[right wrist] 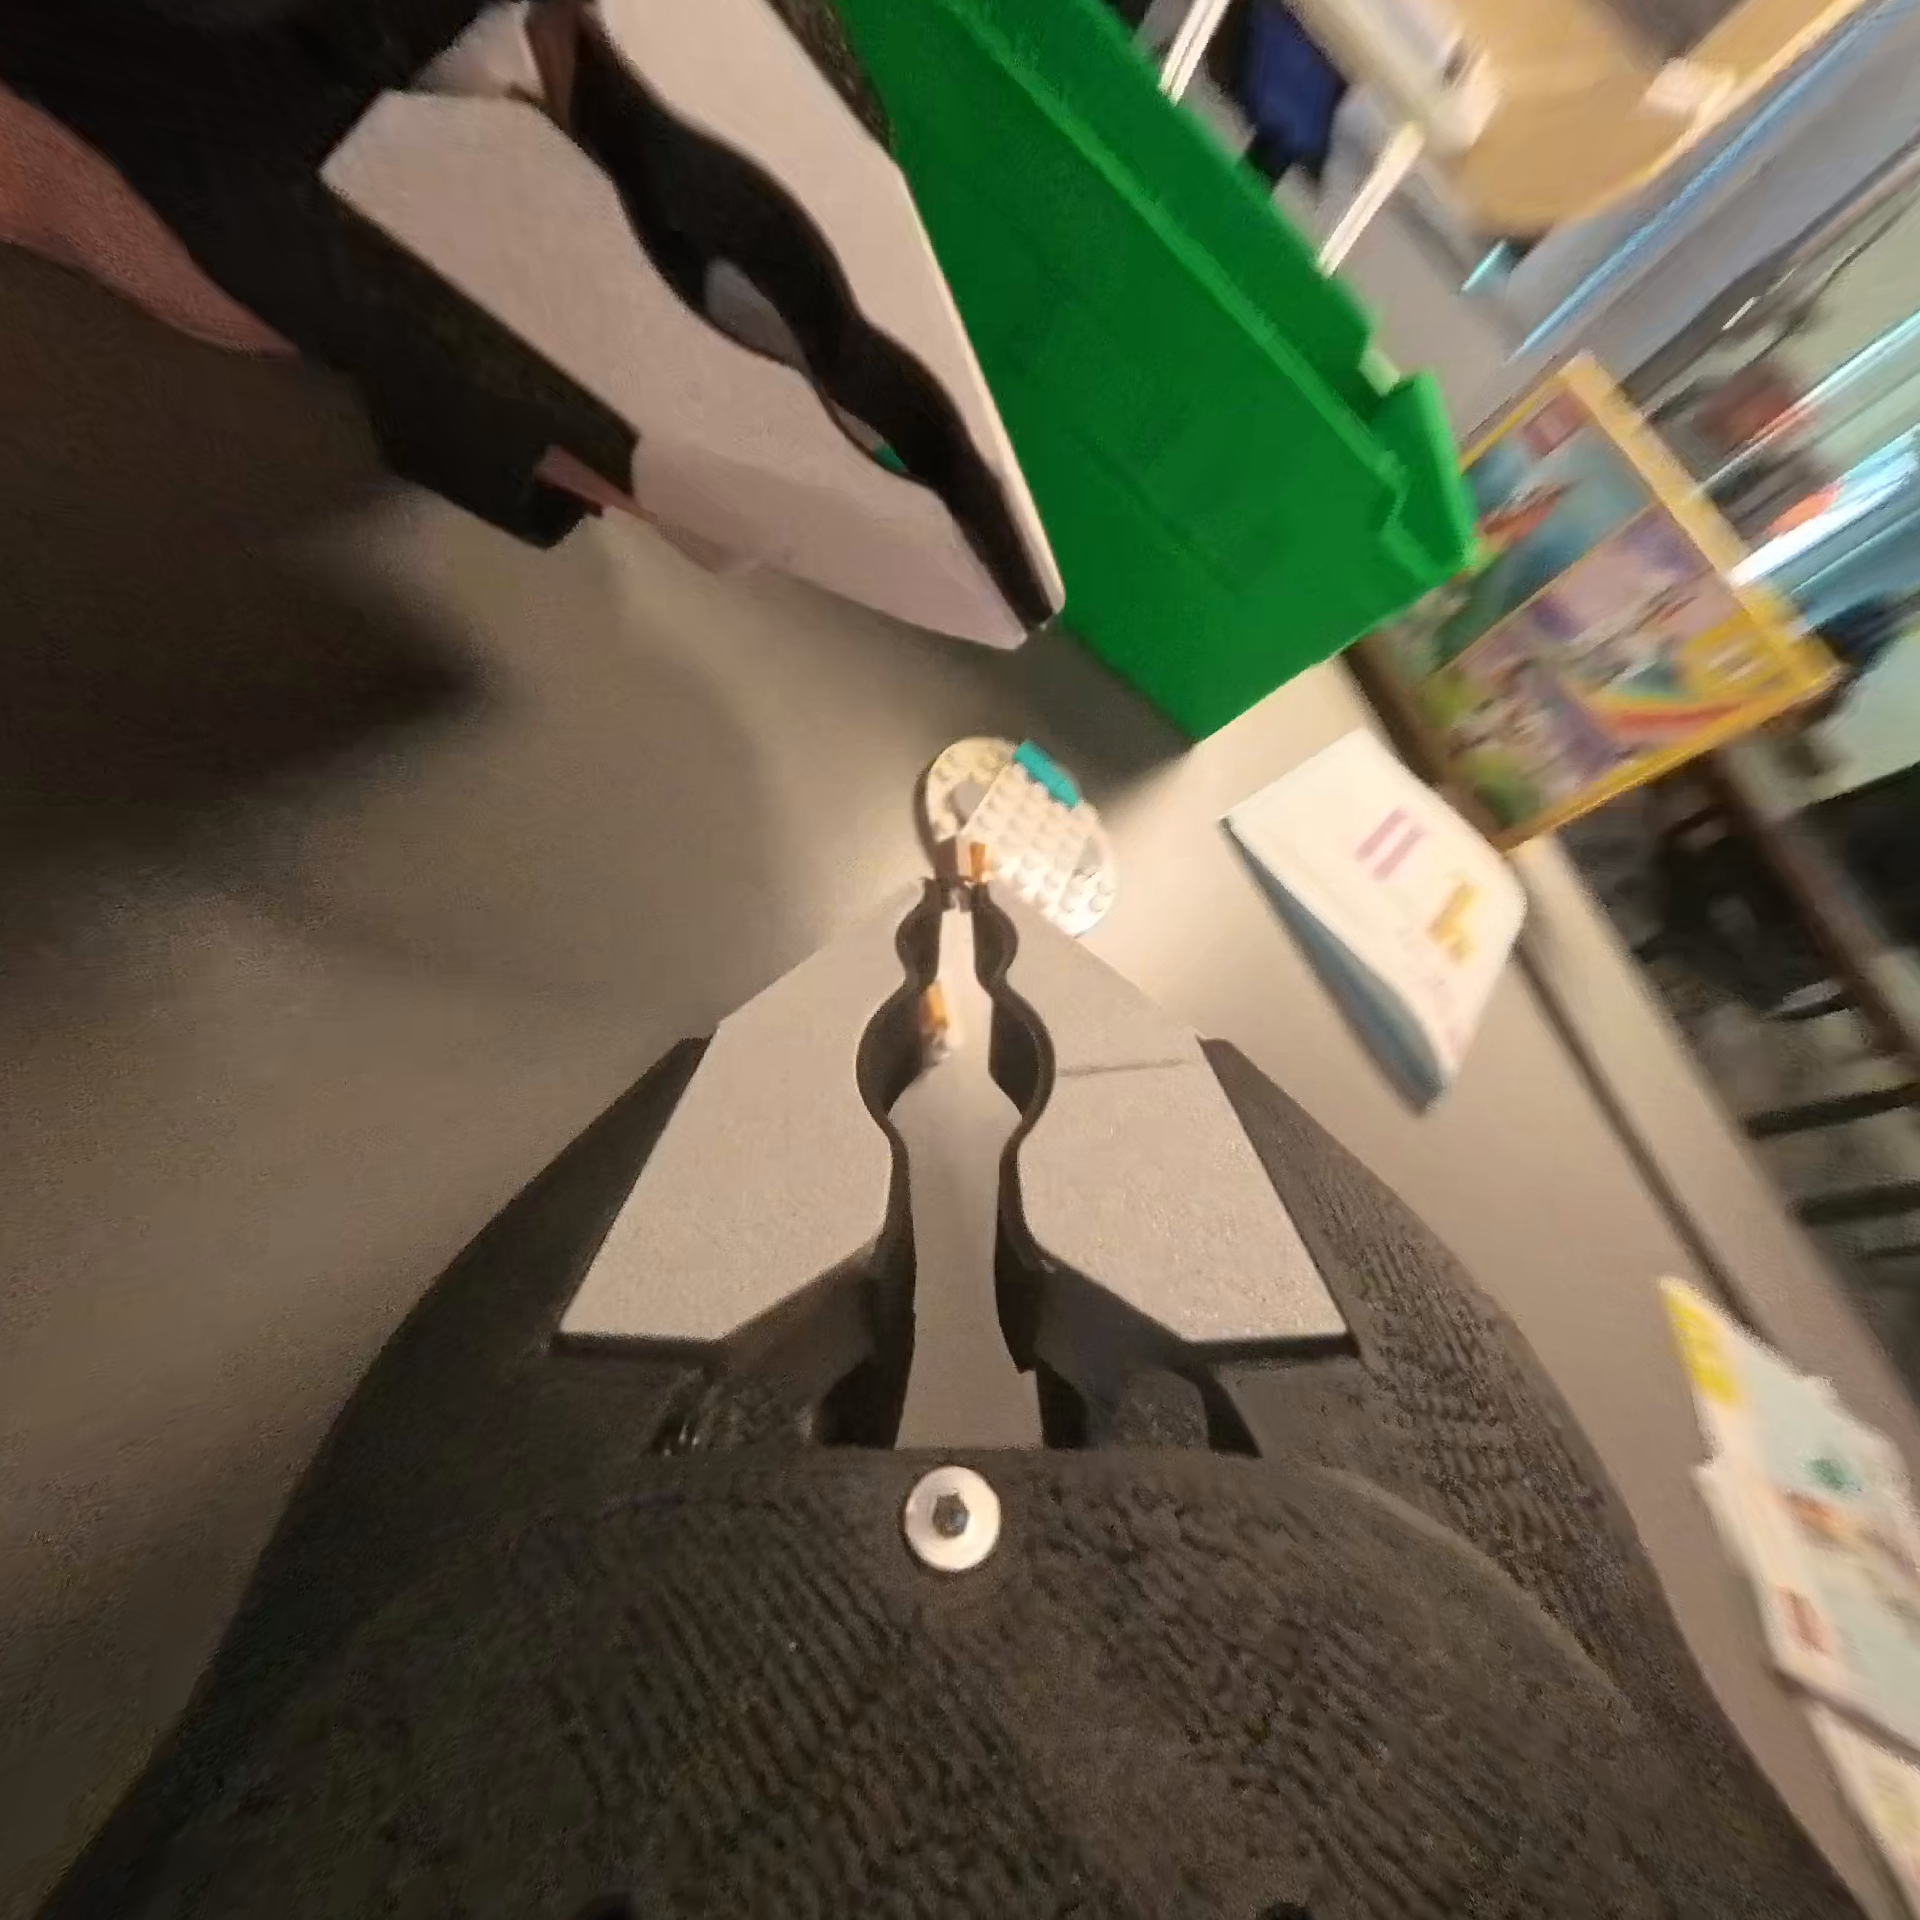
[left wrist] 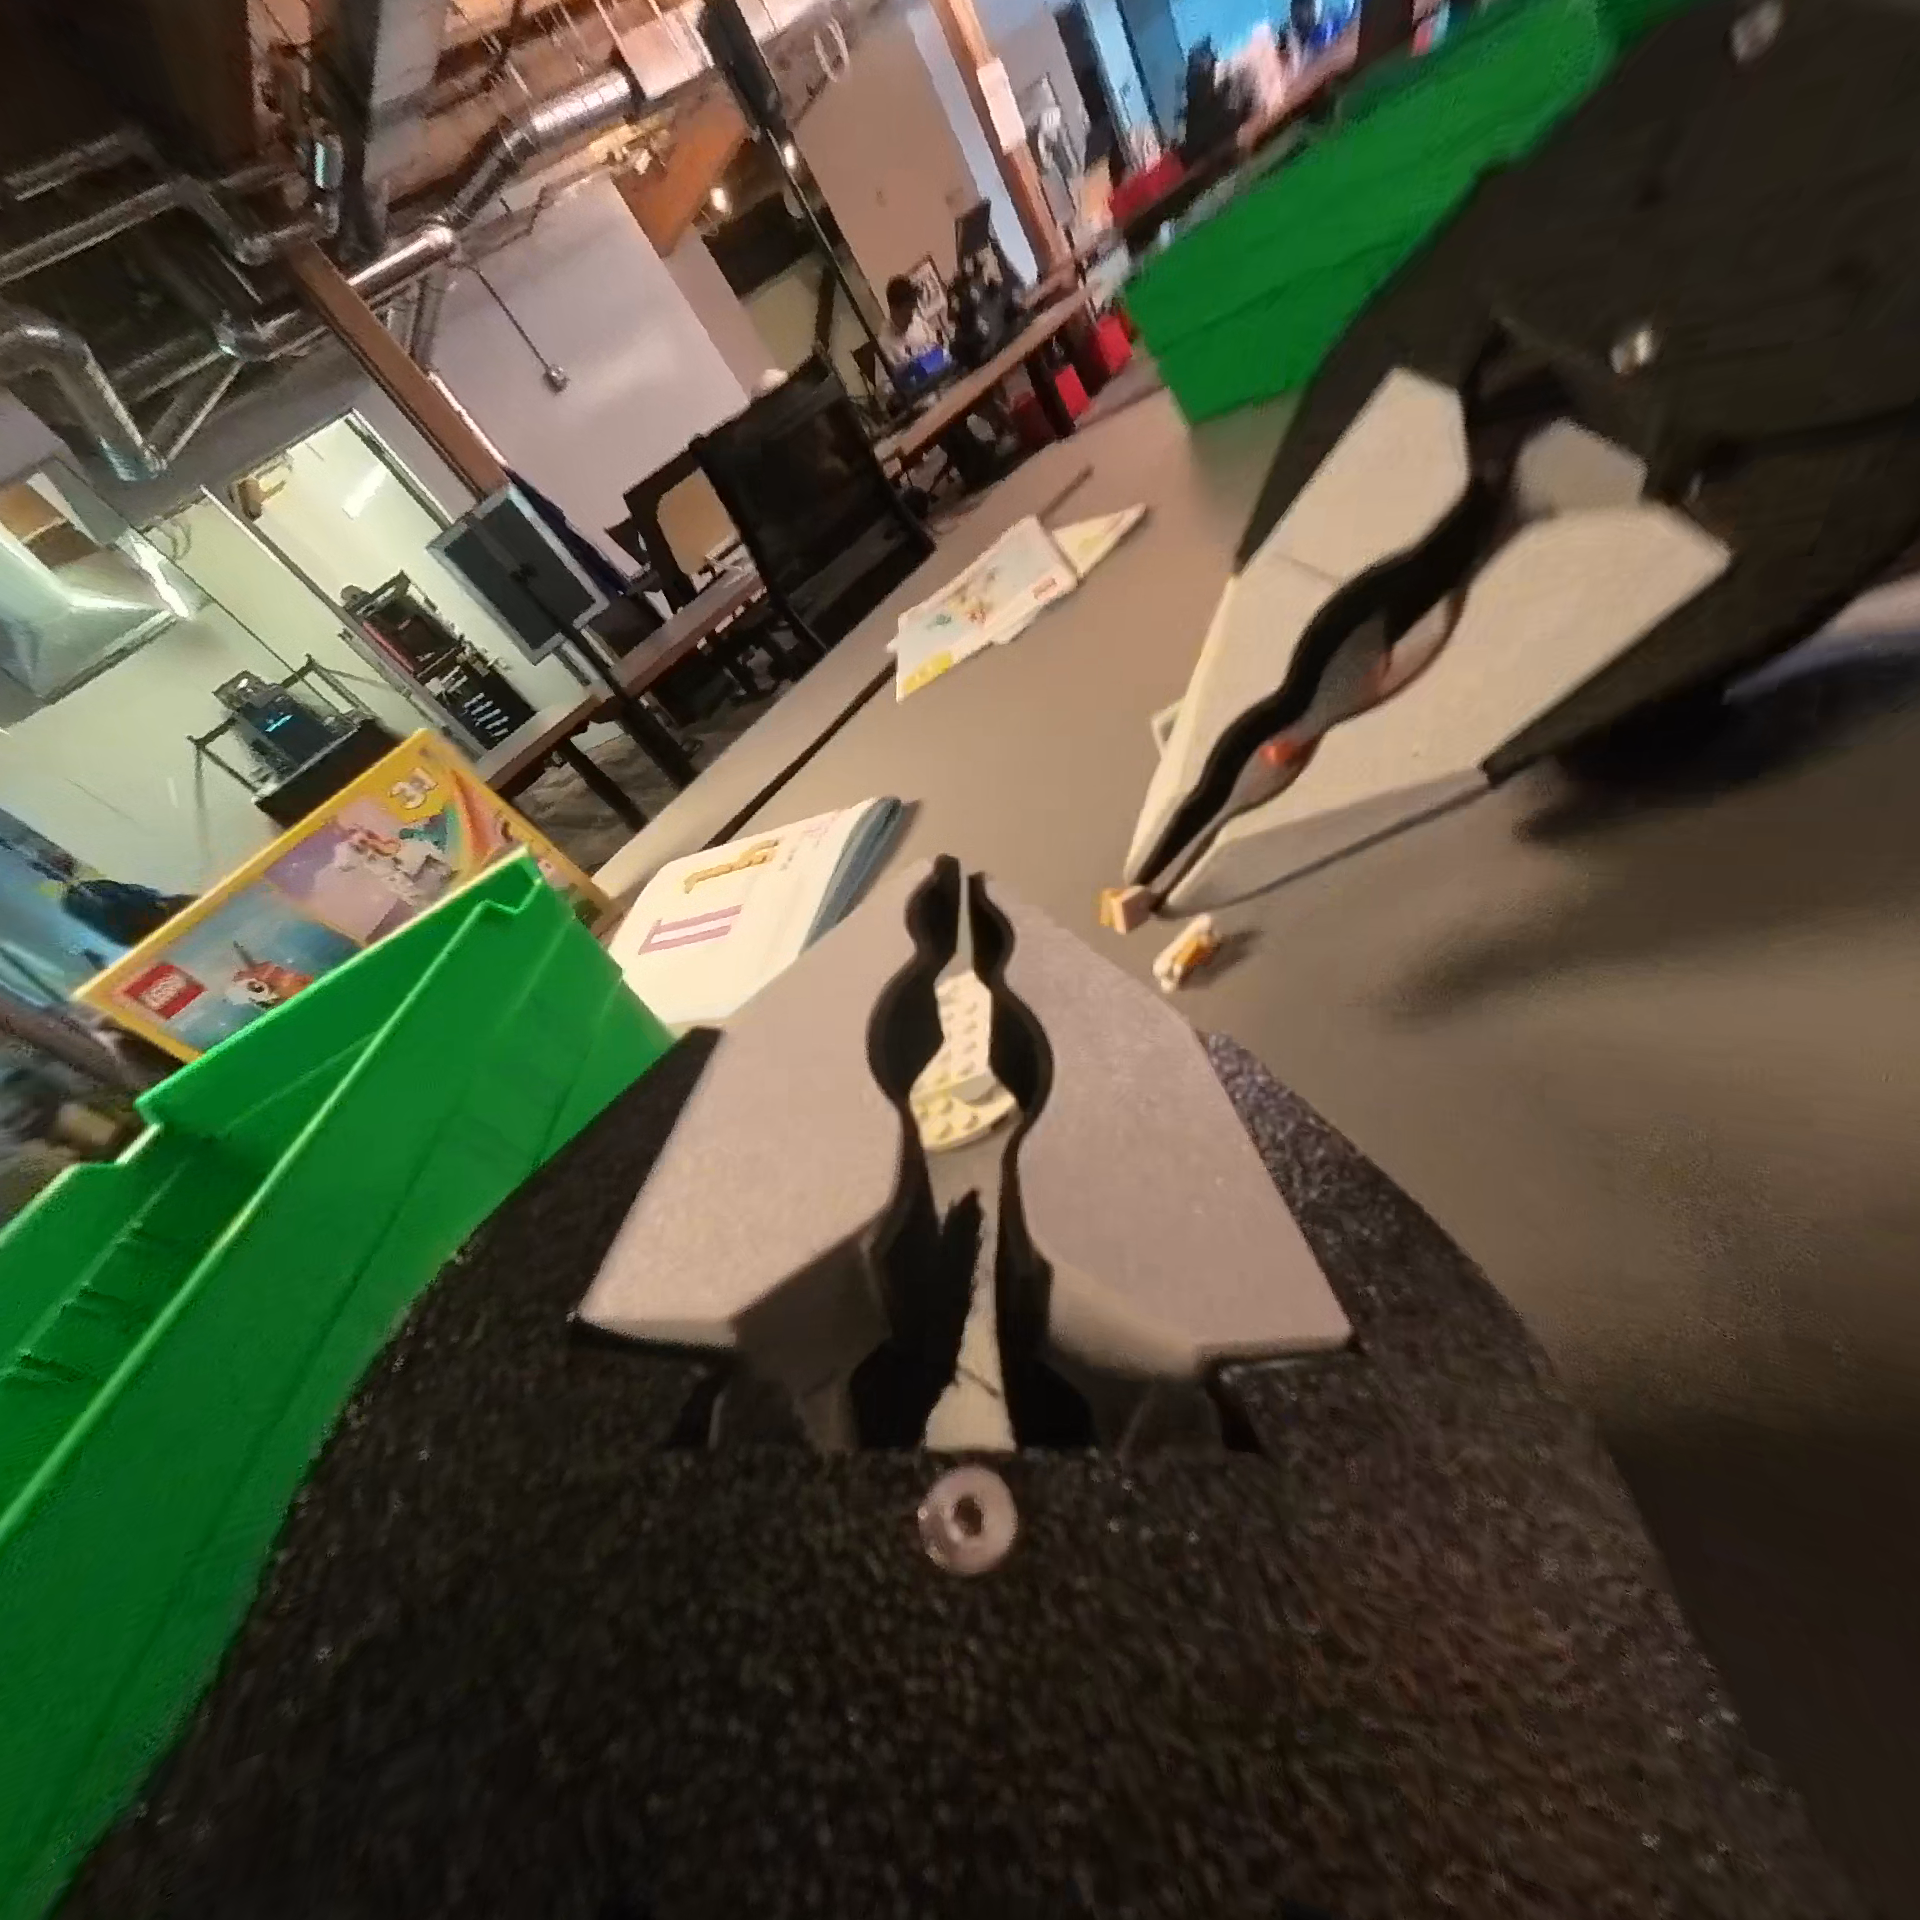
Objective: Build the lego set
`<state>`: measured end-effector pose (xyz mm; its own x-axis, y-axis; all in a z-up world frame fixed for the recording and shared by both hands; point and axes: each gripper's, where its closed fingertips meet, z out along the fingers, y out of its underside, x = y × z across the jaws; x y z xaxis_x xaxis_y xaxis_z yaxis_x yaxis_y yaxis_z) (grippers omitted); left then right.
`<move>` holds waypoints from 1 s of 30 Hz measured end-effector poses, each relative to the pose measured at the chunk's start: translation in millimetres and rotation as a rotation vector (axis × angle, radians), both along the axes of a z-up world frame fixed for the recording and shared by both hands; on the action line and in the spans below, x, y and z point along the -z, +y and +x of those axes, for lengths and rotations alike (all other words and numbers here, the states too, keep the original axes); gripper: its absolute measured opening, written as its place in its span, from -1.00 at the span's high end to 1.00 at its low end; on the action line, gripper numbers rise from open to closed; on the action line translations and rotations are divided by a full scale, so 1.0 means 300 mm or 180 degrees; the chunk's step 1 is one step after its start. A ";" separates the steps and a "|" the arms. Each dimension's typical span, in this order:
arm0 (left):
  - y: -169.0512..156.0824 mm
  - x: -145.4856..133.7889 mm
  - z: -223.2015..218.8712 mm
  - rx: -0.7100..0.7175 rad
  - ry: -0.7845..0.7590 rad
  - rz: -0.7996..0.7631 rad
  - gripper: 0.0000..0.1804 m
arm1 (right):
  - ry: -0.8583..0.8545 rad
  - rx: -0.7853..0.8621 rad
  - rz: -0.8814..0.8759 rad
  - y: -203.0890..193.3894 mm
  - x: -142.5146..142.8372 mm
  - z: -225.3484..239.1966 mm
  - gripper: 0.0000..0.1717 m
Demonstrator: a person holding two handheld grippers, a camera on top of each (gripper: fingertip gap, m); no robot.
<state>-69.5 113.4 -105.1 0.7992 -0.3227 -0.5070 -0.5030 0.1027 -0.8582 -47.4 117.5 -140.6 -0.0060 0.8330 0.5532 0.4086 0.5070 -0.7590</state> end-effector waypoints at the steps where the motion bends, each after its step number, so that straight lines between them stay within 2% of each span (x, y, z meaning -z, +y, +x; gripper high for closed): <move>1: -0.005 -0.022 0.004 0.0074 -0.0184 0.0051 1.00 | 0.0169 0.0009 0.0191 0.003 -0.024 -0.003 0.96; 6: -0.045 -0.116 0.030 0.0679 -0.1202 0.0122 0.99 | 0.0800 -0.0090 0.0780 -0.019 -0.113 -0.017 0.96; 10: -0.040 -0.116 0.024 0.0866 -0.1572 -0.0149 0.83 | 0.1121 -0.0053 0.1011 -0.016 -0.174 -0.012 0.96; 13: -0.038 -0.109 0.036 0.0970 -0.1724 -0.0327 0.80 | 0.1269 -0.0042 0.1148 -0.023 -0.203 -0.003 0.96; 20: -0.035 -0.086 0.065 0.1040 -0.1735 -0.0569 0.87 | 0.1375 -0.0054 0.1543 -0.056 -0.237 0.005 0.96; 23: -0.046 -0.099 0.082 0.1200 -0.1928 -0.0606 0.91 | 0.1369 -0.0055 0.1690 -0.071 -0.240 0.000 0.96; 30: -0.044 -0.095 0.087 0.1382 -0.2320 -0.0914 0.88 | 0.1308 0.0046 0.1959 -0.068 -0.241 -0.003 0.95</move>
